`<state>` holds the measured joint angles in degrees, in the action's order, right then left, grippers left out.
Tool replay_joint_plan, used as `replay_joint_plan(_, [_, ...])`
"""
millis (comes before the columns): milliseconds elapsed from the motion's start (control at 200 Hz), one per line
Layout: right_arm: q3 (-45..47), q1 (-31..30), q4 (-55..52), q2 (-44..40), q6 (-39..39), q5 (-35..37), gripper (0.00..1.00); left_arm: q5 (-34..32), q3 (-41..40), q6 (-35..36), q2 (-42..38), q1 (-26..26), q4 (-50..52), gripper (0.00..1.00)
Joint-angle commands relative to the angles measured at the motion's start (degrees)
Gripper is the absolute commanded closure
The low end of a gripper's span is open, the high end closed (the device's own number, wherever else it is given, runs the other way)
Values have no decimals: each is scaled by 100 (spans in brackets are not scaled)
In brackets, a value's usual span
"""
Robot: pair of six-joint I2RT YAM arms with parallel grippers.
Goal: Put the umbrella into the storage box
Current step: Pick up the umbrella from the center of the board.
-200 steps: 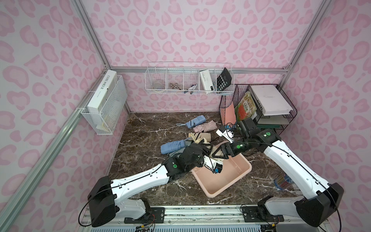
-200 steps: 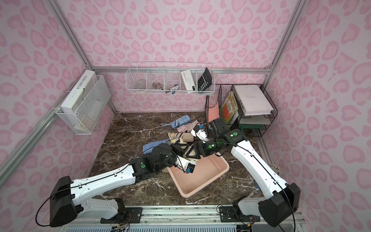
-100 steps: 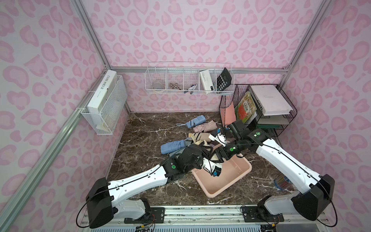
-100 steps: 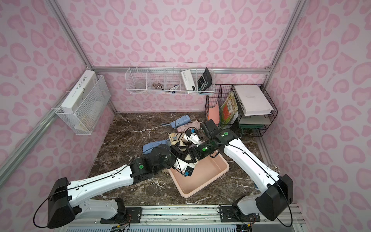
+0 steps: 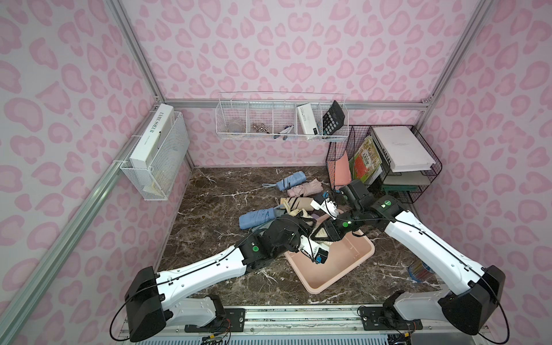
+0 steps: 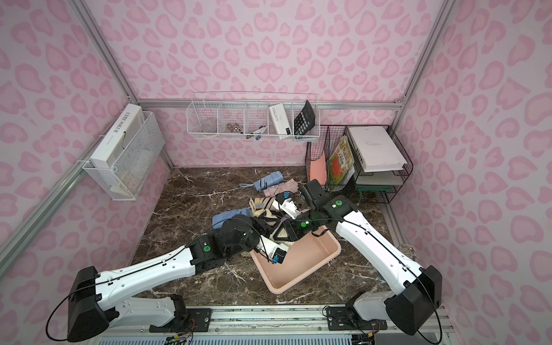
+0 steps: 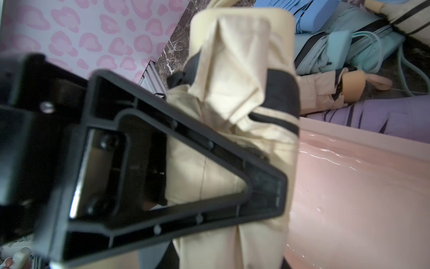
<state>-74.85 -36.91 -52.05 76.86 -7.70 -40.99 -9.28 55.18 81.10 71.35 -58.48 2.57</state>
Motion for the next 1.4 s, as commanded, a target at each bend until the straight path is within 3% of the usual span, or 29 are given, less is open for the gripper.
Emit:
replay_joint_plan(0, [51,-11,52,-48,405,285,78,239,149,-519,-150,3,-70,46])
replay_joint_plan(95, [221,-17,44,-149,429,241,82,298,171,-733,-272,3,59,29])
replay_joint_plan(100, [232,-13,45,-156,424,237,82,305,170,-748,-280,3,64,28])
replay_joint_plan(120, [260,-10,59,-183,408,226,83,333,161,-795,-306,3,92,5])
replay_joint_plan(140, [275,-15,70,-201,391,217,83,357,140,-848,-341,3,117,2])
replay_joint_plan(320, [154,-14,168,-292,178,142,88,670,-111,-1037,-614,10,317,1])
replay_joint_plan(480, [109,-15,152,-234,124,59,92,509,-97,-1452,-777,12,412,1])
replay_joint_plan(1125, [412,-15,216,-569,56,30,97,795,-183,-1430,-1015,12,897,1])
replay_joint_plan(1395, [831,-12,197,-761,27,503,97,493,-298,-2012,-1330,8,1223,1])
